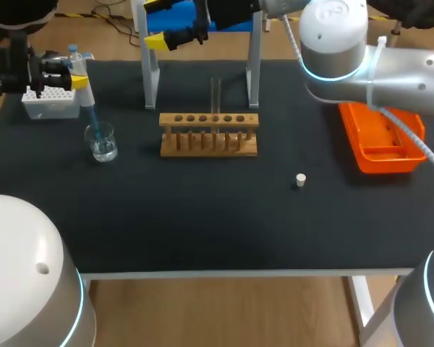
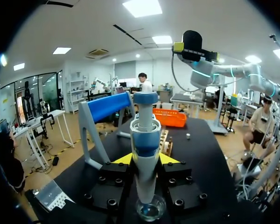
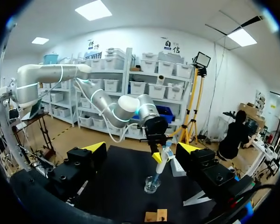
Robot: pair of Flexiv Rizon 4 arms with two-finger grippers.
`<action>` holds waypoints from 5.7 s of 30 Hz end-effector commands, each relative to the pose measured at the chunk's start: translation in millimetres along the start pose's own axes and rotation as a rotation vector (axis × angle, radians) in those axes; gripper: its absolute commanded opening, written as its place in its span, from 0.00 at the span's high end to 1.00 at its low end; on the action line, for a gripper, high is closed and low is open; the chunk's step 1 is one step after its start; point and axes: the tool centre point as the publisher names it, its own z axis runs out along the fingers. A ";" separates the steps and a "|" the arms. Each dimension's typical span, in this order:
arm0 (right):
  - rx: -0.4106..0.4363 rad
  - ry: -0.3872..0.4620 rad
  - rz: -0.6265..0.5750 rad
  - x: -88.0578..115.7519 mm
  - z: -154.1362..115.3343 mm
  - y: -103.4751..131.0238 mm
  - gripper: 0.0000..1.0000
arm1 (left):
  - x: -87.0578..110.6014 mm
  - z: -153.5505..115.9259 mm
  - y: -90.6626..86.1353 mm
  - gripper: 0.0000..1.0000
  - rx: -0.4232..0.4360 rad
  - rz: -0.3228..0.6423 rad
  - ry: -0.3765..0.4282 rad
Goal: Invert the test tube, pick up the pipette, mount the tip to pipette, aspirate from beaker and dispense into the tube, eject the tip, return the pipette, and cap with the stopper.
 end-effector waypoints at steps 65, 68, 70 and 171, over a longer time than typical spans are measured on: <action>0.299 0.007 0.165 -73.2 142.0 -23.8 1.00 | 0.5 0.4 0.1 1.00 0.000 0.002 -0.003; 0.302 0.011 0.165 -74.4 148.2 -23.3 1.00 | 0.5 0.4 0.1 1.00 0.000 0.002 -0.003; 0.304 0.012 0.164 -75.3 152.1 -23.4 1.00 | 0.5 0.4 0.1 1.00 0.000 0.002 -0.003; 0.377 0.036 0.193 -66.9 172.2 -59.1 1.00 | 0.5 0.4 0.1 1.00 0.000 0.002 -0.003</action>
